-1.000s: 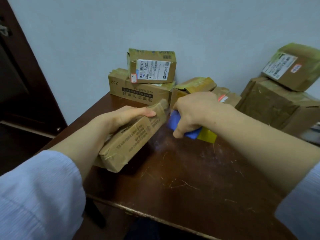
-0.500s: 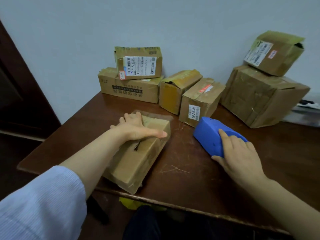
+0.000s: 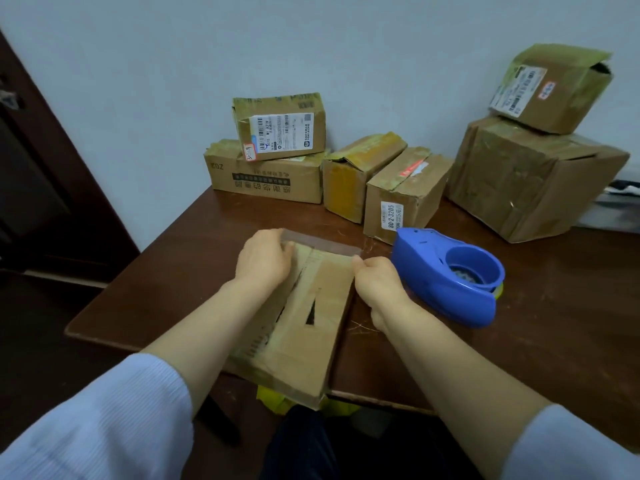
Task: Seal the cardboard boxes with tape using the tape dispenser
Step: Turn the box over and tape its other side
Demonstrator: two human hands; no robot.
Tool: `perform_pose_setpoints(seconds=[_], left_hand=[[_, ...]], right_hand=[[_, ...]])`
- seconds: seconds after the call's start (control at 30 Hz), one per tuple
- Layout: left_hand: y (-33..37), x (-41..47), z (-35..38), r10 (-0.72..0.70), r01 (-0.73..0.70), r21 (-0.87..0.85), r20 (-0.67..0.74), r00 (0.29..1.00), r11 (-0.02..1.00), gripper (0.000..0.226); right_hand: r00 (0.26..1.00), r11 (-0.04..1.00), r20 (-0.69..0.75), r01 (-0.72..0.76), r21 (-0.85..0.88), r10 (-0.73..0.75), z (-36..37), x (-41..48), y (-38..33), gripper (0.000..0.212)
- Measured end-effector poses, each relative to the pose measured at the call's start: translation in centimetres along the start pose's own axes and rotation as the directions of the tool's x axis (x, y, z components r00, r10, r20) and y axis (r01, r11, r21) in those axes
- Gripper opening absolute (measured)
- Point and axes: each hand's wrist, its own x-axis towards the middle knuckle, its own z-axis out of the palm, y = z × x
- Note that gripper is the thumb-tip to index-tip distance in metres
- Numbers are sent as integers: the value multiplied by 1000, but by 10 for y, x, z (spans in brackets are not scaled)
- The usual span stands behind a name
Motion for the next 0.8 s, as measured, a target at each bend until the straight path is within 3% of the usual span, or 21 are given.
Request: perform_pose_setpoints(seconds=[0.1,0.23,0.4,0.6,0.73,0.8], left_hand=[[-4,3,5,-29,29,45,-17,999,999,28],[-9,8,-1,-48,48,22,6,999,999,43],[-16,12,-4,-48,49,-28,48,998,998,68],[-19,19,-11,-106,150,-133,291,951,980,68],[-16,15,-8,-21,22,-11,145,989,1000,71],[-14,14,-6,-12,12,0,156,988,1000,58]], right_hand=[[990,989,-113,65,-135,-81,18,20,9,35],[978,948,-155,86,-307,-139,23,29,19,48],[991,896,-45,95,-433,-128,15,26,15,54],[995,924,94,52,-378,-17,0,23,4,57],[991,838,29,128,-531,-133,-3,23,2,39],[989,826,13,132,-547,-150,1,23,5,39]])
